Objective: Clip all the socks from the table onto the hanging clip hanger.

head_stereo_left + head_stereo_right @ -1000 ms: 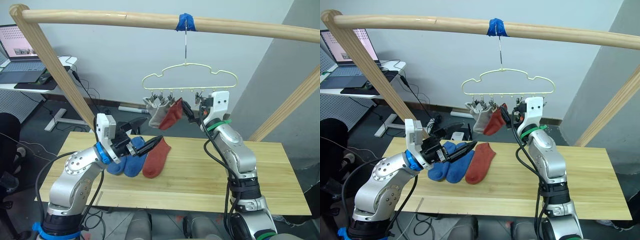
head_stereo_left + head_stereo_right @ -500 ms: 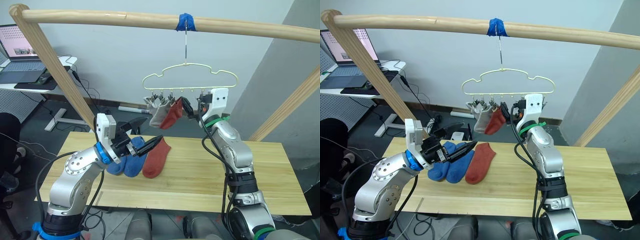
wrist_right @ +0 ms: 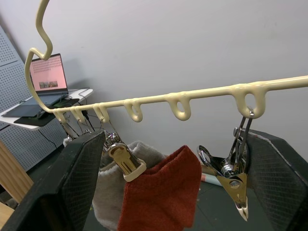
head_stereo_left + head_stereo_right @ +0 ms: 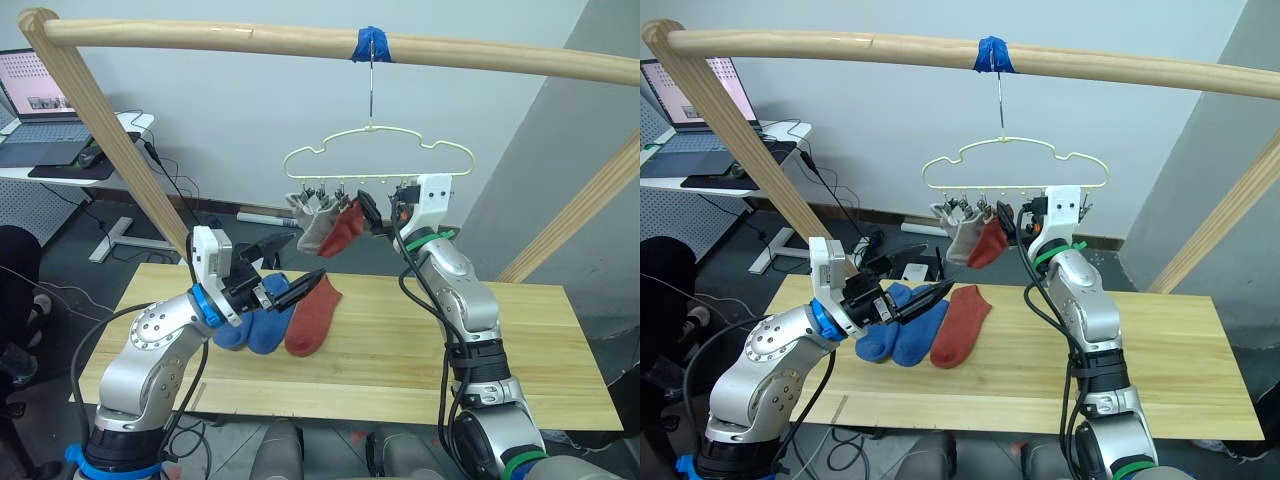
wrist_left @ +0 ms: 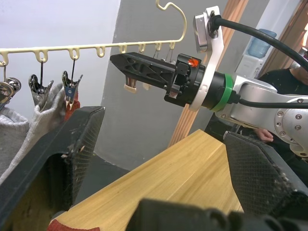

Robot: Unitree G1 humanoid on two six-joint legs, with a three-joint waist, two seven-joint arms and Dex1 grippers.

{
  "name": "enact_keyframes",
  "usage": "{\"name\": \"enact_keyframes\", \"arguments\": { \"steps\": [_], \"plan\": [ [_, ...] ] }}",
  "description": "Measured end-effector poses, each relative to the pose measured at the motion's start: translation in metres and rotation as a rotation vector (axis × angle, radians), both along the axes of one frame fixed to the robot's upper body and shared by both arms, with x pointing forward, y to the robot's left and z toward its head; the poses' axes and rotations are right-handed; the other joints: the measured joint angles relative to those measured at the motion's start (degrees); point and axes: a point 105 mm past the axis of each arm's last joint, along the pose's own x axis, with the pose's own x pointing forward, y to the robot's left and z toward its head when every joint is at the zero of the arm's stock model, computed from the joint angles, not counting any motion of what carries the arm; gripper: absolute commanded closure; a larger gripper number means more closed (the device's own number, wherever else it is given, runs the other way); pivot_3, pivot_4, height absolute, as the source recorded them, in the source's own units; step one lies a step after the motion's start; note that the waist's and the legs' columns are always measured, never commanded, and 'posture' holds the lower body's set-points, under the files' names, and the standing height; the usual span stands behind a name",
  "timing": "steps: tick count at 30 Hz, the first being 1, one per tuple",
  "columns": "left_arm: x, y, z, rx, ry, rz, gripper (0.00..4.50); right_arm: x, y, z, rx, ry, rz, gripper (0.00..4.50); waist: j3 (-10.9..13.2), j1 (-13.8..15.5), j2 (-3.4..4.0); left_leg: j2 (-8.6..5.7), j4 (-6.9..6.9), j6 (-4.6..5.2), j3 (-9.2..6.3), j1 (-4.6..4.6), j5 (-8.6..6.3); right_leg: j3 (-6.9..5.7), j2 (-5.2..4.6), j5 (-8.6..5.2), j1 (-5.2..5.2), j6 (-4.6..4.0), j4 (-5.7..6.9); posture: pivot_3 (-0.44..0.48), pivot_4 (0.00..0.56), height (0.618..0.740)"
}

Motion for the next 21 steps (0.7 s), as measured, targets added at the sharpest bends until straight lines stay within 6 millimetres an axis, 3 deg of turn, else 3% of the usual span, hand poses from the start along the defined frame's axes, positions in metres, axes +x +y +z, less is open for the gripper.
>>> {"name": "enact_keyframes", "arguments": {
  "steps": [6, 9, 18, 21],
  "plan": [
    [-0.0001, -0.0002, 0.0000, 0.000, 0.000, 0.000, 0.00, 0.0029, -0.0007, -0.0036, 0.003, 0.018, -0.013, 0.03, 0.00, -0.01, 0.00, 0.00, 0.00, 0.00, 0.00, 0.00, 0.00, 0.00, 0.00, 0.00, 0.00, 0.00, 0.00, 0.099, 0.131, 0.740],
    [0.0000, -0.0003, -0.0001, 0.001, 0.000, 0.000, 0.00, 0.0037, -0.0029, -0.0036, 0.007, 0.021, -0.028, 0.58, 0.00, 0.00, 0.00, 0.00, 0.00, 0.00, 0.00, 0.00, 0.00, 0.00, 0.00, 0.00, 0.00, 0.00, 0.00, 0.100, 0.131, 0.740],
    [-0.0013, -0.0023, -0.0013, 0.008, 0.000, -0.005, 0.00, 0.0060, -0.0088, -0.0017, 0.015, 0.022, -0.069, 3.74, 0.00, 0.00, 0.00, 0.00, 0.00, 0.00, 0.00, 0.00, 0.00, 0.00, 0.00, 0.00, 0.00, 0.00, 0.00, 0.101, 0.134, 0.740],
    [-0.0022, -0.0037, -0.0020, 0.007, 0.002, -0.009, 0.00, 0.0068, -0.0088, -0.0026, 0.014, 0.026, -0.070, 4.44, 0.00, 0.01, 0.00, 0.00, 0.00, 0.00, 0.00, 0.00, 0.00, 0.00, 0.00, 0.00, 0.00, 0.00, 0.00, 0.102, 0.134, 0.740]
  ]
}}
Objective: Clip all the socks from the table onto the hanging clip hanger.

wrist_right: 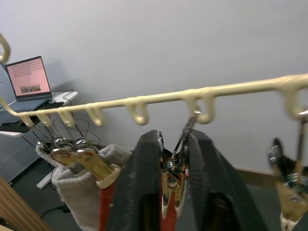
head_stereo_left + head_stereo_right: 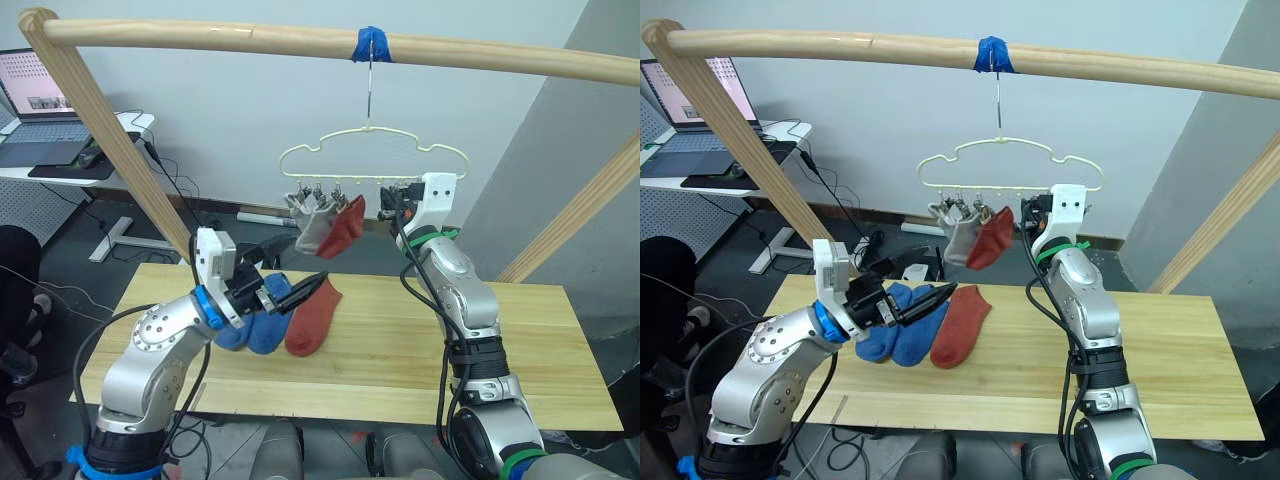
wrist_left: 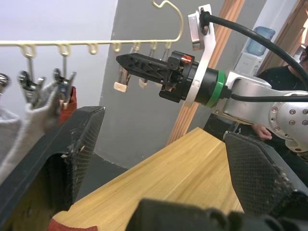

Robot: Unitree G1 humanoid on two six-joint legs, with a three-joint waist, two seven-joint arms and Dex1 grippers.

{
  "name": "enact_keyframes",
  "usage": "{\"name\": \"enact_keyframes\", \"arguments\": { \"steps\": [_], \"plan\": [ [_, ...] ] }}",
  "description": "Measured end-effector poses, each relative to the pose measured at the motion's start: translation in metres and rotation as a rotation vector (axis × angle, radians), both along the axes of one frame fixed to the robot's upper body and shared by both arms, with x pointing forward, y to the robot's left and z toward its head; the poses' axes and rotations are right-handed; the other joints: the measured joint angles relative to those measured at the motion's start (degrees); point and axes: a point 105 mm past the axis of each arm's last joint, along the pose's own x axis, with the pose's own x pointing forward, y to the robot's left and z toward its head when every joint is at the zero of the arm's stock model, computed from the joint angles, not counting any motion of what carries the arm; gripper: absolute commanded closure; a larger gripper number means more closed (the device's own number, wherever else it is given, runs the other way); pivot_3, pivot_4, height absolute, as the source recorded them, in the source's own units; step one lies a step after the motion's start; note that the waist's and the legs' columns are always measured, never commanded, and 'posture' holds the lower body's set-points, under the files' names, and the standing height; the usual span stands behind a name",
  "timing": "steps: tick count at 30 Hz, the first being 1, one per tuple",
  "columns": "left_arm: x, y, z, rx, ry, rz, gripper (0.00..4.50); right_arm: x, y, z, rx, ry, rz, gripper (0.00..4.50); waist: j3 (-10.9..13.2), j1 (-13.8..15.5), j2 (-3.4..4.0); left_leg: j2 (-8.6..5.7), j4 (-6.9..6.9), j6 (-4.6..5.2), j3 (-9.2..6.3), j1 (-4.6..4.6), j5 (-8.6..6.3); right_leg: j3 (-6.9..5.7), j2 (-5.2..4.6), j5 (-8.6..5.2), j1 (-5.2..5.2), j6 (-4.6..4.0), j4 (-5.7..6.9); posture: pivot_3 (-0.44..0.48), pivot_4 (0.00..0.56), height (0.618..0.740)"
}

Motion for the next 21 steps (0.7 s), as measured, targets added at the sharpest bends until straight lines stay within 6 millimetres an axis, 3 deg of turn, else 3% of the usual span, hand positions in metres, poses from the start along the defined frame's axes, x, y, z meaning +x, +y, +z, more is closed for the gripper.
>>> {"name": "enact_keyframes", "arguments": {
  "steps": [6, 9, 13, 16, 21],
  "plan": [
    [-0.001, 0.000, -0.003, 0.015, 0.003, 0.006, 0.00, 0.001, 0.000, 0.000, -0.002, 0.002, 0.002, 4.48, 0.00, 0.00, 0.00, 0.00, 0.00, 0.00, 0.00, 0.00, 0.00, 0.01, 0.00, 0.00, 0.00, 0.00, 0.00, 0.099, 0.132, 0.740],
    [0.000, 0.002, -0.019, 0.075, 0.040, 0.033, 0.00, 0.001, -0.002, -0.001, -0.021, 0.001, 0.018, 4.48, 0.00, -0.01, 0.01, -0.01, 0.00, 0.00, 0.00, 0.00, 0.00, 0.01, 0.00, 0.00, 0.00, 0.00, 0.00, 0.095, 0.132, 0.740],
    [0.009, 0.011, -0.055, 0.192, 0.140, 0.113, 0.00, 0.000, -0.008, -0.001, -0.054, 0.005, 0.051, 4.48, 0.00, -0.04, 0.02, -0.02, 0.00, 0.02, 0.00, 0.01, 0.01, 0.01, 0.00, 0.00, 0.00, 0.00, 0.00, 0.082, 0.135, 0.740],
    [0.024, 0.017, -0.095, 0.313, 0.251, 0.183, 0.00, -0.001, -0.012, -0.001, -0.078, 0.005, 0.066, 4.48, -0.01, 0.01, 0.04, -0.02, 0.00, 0.06, 0.01, 0.02, 0.03, 0.00, 0.01, 0.00, 0.00, 0.00, 0.00, 0.066, 0.136, 0.740],
    [0.049, 0.002, -0.142, 0.459, 0.325, 0.183, 0.00, -0.004, -0.016, -0.001, -0.098, 0.011, 0.072, 4.48, 0.00, -0.05, 0.08, -0.06, 0.01, 0.07, 0.03, 0.01, 0.04, 0.00, 0.01, 0.00, 0.00, 0.00, 0.01, 0.020, 0.145, 0.740]
  ]
}}
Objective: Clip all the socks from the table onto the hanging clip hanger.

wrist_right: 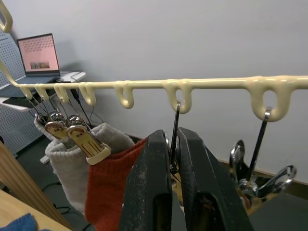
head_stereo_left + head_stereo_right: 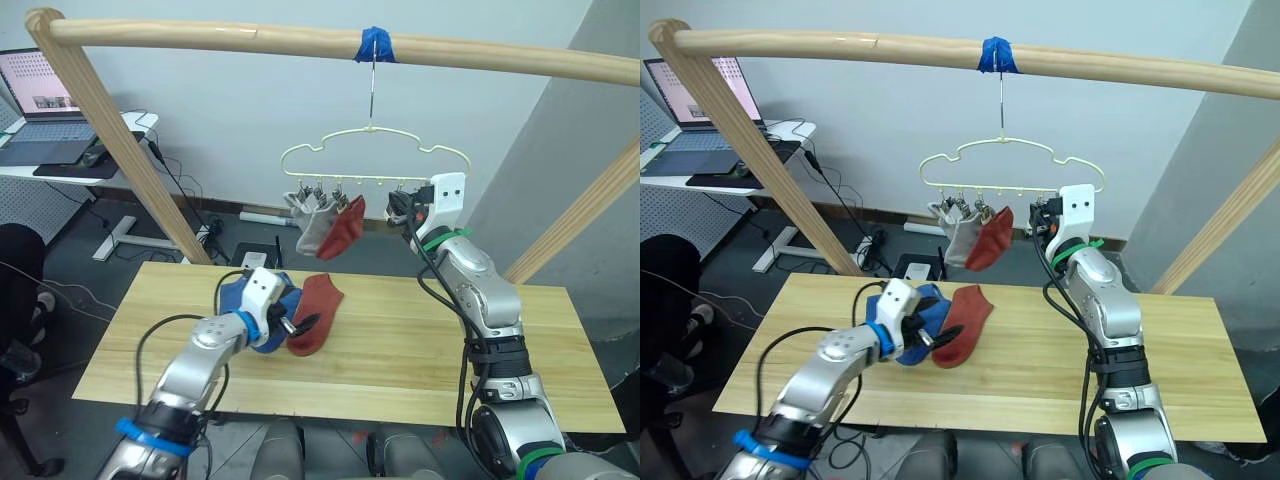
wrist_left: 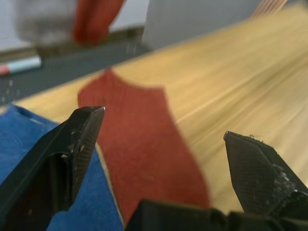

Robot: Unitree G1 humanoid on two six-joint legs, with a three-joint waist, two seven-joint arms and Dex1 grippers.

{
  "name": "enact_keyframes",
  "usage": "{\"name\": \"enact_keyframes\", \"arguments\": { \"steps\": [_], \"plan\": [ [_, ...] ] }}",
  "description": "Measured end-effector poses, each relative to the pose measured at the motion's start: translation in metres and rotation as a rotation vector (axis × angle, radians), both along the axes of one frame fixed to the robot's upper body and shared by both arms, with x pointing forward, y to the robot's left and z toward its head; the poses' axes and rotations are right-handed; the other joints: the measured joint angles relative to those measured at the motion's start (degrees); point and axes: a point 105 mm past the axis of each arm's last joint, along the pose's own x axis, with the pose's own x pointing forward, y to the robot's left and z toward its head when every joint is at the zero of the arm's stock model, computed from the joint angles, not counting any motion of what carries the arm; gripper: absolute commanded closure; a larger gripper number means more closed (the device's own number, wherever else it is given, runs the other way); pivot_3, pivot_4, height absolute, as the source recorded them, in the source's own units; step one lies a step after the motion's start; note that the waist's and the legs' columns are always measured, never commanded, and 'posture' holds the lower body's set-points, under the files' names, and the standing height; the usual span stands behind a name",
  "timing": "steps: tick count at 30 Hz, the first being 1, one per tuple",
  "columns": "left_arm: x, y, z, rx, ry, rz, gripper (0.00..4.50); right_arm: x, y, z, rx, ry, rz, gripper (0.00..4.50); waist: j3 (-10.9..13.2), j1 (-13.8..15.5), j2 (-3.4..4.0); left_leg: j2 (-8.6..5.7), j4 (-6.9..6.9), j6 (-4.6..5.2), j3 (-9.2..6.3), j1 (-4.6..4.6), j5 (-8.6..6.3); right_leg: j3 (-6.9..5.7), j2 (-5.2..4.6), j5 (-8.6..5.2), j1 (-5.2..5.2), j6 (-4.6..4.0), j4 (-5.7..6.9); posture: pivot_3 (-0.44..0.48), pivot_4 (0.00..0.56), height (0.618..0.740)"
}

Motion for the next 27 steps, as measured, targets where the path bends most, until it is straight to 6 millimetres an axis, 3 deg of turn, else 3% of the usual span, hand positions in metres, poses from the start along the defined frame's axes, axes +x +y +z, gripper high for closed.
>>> {"name": "enact_keyframes", "arguments": {
  "steps": [6, 12, 16, 21, 27],
  "plan": [
    [0.030, -0.016, -0.019, 0.057, -0.010, 0.028, 0.00, -0.002, -0.001, 0.002, -0.008, 0.006, 0.000, 4.48, 0.02, -0.32, 0.02, 0.02, -0.02, 0.01, -0.01, -0.02, 0.00, -0.01, 0.03, 0.00, -0.01, 0.00, 0.00, -0.019, 0.167, 0.740],
    [0.053, -0.012, -0.037, 0.184, -0.012, 0.067, 0.00, -0.007, -0.006, 0.008, -0.010, -0.001, -0.014, 4.48, 0.04, -0.65, 0.05, 0.00, -0.02, 0.01, 0.00, -0.04, -0.01, 0.00, 0.05, 0.00, -0.03, 0.01, -0.01, -0.046, 0.177, 0.740],
    [0.059, -0.014, -0.039, 0.203, 0.007, 0.060, 0.00, -0.010, -0.008, 0.012, -0.010, -0.005, -0.025, 4.48, 0.04, -0.89, 0.06, -0.01, -0.01, 0.01, 0.01, -0.03, -0.01, 0.01, 0.05, -0.01, 0.00, 0.02, -0.01, -0.064, 0.181, 0.740],
    [0.055, -0.020, -0.044, 0.172, 0.078, 0.016, 1.50, -0.011, -0.009, 0.007, -0.011, 0.015, -0.035, 4.50, 0.04, -1.24, 0.06, -0.02, 0.00, 0.01, 0.00, -0.03, -0.01, 0.00, 0.05, -0.02, 0.03, 0.03, -0.01, -0.062, 0.181, 0.740],
    [0.050, -0.024, -0.047, 0.159, 0.102, -0.027, 2.98, -0.011, -0.010, 0.007, -0.009, 0.018, -0.039, 4.50, 0.04, -1.47, 0.06, -0.02, 0.00, 0.01, -0.02, -0.03, 0.00, -0.01, 0.05, -0.02, 0.04, 0.03, -0.01, -0.055, 0.180, 0.740]
  ]
}}
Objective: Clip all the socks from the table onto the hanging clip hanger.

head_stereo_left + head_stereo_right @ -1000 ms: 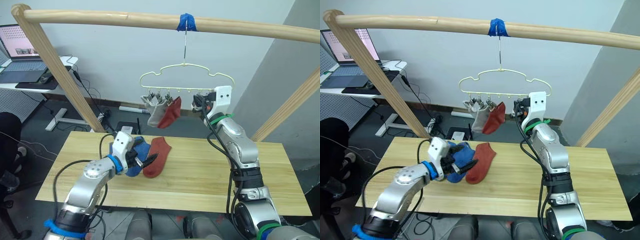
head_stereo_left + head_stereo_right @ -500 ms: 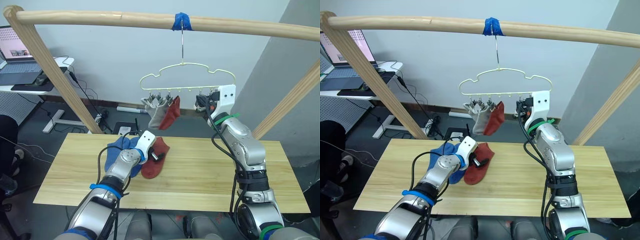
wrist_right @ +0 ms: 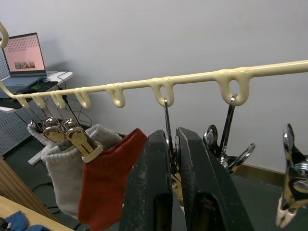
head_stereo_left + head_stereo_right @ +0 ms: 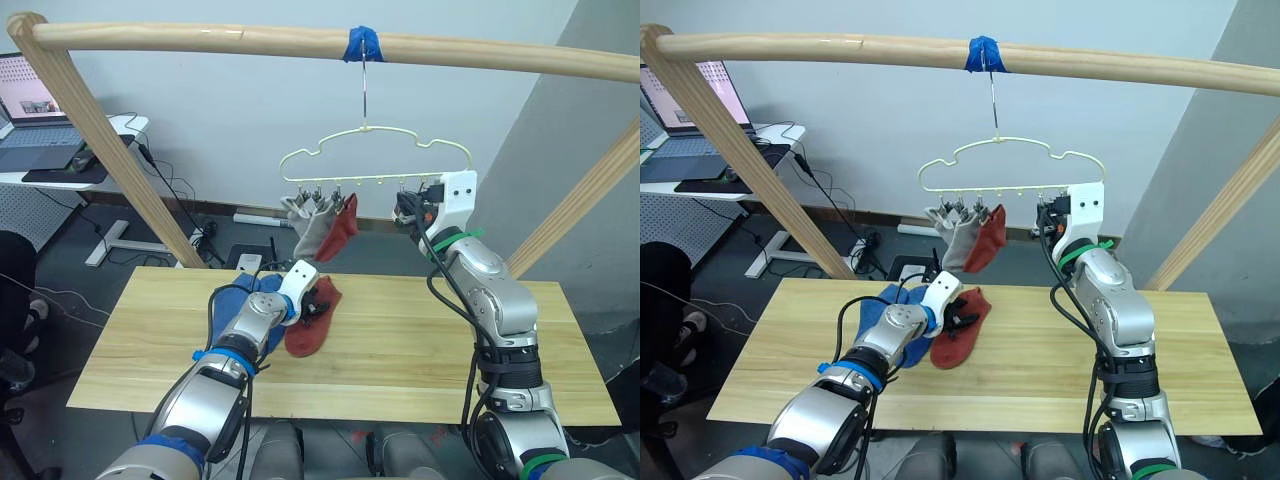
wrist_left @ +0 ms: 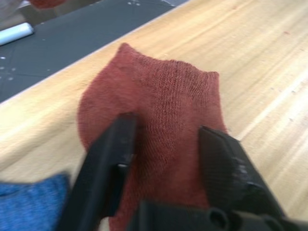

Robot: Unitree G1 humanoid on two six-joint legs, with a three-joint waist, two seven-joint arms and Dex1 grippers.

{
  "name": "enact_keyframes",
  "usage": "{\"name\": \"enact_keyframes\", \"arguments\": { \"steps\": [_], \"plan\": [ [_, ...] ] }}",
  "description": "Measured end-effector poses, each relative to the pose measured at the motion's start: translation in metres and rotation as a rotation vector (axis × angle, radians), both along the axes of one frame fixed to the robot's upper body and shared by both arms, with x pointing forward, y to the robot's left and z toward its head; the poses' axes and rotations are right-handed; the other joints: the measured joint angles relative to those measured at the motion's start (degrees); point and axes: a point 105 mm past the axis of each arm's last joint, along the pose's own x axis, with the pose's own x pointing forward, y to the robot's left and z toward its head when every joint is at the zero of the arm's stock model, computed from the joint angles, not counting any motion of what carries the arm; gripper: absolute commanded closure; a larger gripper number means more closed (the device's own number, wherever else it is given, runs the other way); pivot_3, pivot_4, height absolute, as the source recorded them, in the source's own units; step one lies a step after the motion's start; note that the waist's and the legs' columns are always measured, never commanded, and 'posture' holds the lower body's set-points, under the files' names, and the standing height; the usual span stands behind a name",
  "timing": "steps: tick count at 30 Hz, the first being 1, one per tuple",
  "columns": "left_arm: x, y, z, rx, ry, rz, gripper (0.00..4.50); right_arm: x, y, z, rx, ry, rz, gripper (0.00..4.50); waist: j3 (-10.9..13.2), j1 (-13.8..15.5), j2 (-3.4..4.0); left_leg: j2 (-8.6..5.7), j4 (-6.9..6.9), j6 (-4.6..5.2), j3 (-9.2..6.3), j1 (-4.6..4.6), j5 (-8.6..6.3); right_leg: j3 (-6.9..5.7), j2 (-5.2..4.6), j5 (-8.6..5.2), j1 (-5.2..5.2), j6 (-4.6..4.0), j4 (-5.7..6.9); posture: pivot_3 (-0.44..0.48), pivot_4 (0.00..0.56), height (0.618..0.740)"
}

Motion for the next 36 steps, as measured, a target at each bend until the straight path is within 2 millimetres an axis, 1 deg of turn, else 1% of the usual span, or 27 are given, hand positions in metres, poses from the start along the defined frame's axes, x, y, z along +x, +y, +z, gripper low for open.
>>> {"name": "enact_keyframes", "arguments": {
  "steps": [5, 6, 9, 12, 14, 17, 20, 22, 25, 28, 32, 36],
  "plan": [
    [-0.008, -0.002, -0.002, -0.019, -0.008, -0.032, 4.35, 0.000, 0.000, 0.000, 0.002, -0.001, 0.006, 4.50, 0.00, -0.24, 0.01, 0.01, -0.01, 0.00, 0.00, 0.01, 0.00, 0.01, 0.00, 0.00, 0.00, 0.00, 0.00, -0.036, 0.187, 0.740],
    [-0.010, -0.003, -0.003, -0.028, -0.013, -0.039, 4.47, 0.000, -0.001, 0.001, 0.000, -0.002, 0.008, 4.50, 0.01, -0.26, 0.01, 0.01, -0.01, 0.00, 0.00, 0.01, 0.00, 0.00, 0.00, 0.00, 0.01, 0.00, 0.00, -0.033, 0.189, 0.740],
    [-0.020, -0.006, -0.004, -0.071, -0.022, -0.072, 4.47, 0.000, -0.002, 0.002, 0.009, 0.001, 0.018, 4.50, 0.07, -0.24, 0.10, 0.02, -0.02, 0.00, 0.00, 0.01, 0.00, 0.01, 0.00, 0.00, 0.00, 0.00, -0.01, -0.028, 0.191, 0.740],
    [-0.035, -0.014, 0.004, -0.176, -0.044, -0.128, 4.47, 0.002, -0.004, 0.005, 0.053, 0.026, 0.035, 4.50, 0.40, -0.27, 0.25, 0.05, -0.03, 0.00, 0.00, 0.00, 0.00, 0.00, 0.00, 0.00, -0.02, -0.01, 0.00, -0.025, 0.193, 0.740],
    [-0.041, -0.021, 0.020, -0.257, -0.097, -0.152, 4.47, 0.002, -0.005, 0.007, 0.083, 0.056, 0.055, 4.50, 0.57, -0.18, 0.33, 0.06, -0.03, 0.00, -0.01, 0.00, 0.00, 0.00, 0.00, 0.00, -0.01, -0.01, 0.00, -0.021, 0.193, 0.740],
    [-0.042, -0.027, 0.063, -0.364, -0.261, -0.181, 4.47, 0.001, -0.007, 0.009, 0.146, 0.126, 0.103, 4.50, 0.78, -0.02, 0.37, 0.06, -0.02, 0.00, -0.02, 0.00, 0.00, 0.01, -0.01, 0.01, 0.00, -0.01, 0.00, -0.015, 0.192, 0.740],
    [-0.046, -0.030, 0.102, -0.415, -0.434, -0.222, 4.47, -0.002, -0.008, 0.010, 0.218, 0.202, 0.152, 4.50, 0.80, 0.02, 0.39, 0.05, -0.03, 0.00, 0.00, 0.00, 0.00, 0.04, -0.01, 0.01, 0.01, -0.01, -0.03, -0.008, 0.192, 0.740],
    [-0.052, -0.031, 0.114, -0.421, -0.503, -0.241, 4.47, -0.004, -0.009, 0.011, 0.269, 0.258, 0.179, 4.50, 0.82, -0.01, 0.42, 0.06, -0.04, 0.00, 0.00, 0.00, 0.00, 0.03, -0.01, 0.00, 0.00, -0.01, -0.03, -0.006, 0.188, 0.740],
    [-0.057, -0.031, 0.118, -0.424, -0.538, -0.240, 4.47, -0.007, -0.009, 0.015, 0.356, 0.322, 0.198, 4.50, 0.87, -0.03, 0.49, 0.05, -0.04, 0.00, -0.01, 0.00, 0.00, 0.02, -0.01, 0.00, -0.01, -0.01, -0.02, -0.001, 0.184, 0.740],
    [-0.057, -0.031, 0.121, -0.420, -0.557, -0.231, 4.47, -0.008, -0.007, 0.017, 0.402, 0.365, 0.206, 4.50, 0.88, -0.04, 0.50, 0.03, -0.04, 0.01, 0.01, 0.00, 0.00, 0.05, -0.01, 0.00, -0.02, 0.00, -0.03, 0.002, 0.180, 0.740],
    [-0.053, -0.034, 0.125, -0.401, -0.581, -0.224, 4.47, -0.012, 0.001, 0.019, 0.459, 0.422, 0.232, 4.50, 0.90, -0.05, 0.51, 0.04, -0.06, 0.01, 0.01, -0.04, 0.00, 0.05, -0.01, 0.00, -0.06, 0.00, -0.05, 0.000, 0.174, 0.740],
    [-0.050, -0.038, 0.127, -0.389, -0.600, -0.222, 4.47, -0.015, 0.005, 0.016, 0.489, 0.463, 0.245, 4.50, 0.90, -0.12, 0.51, 0.04, -0.09, 0.01, 0.02, -0.04, 0.00, 0.06, 0.00, 0.00, -0.08, -0.01, -0.06, -0.006, 0.172, 0.740]
  ]
}}
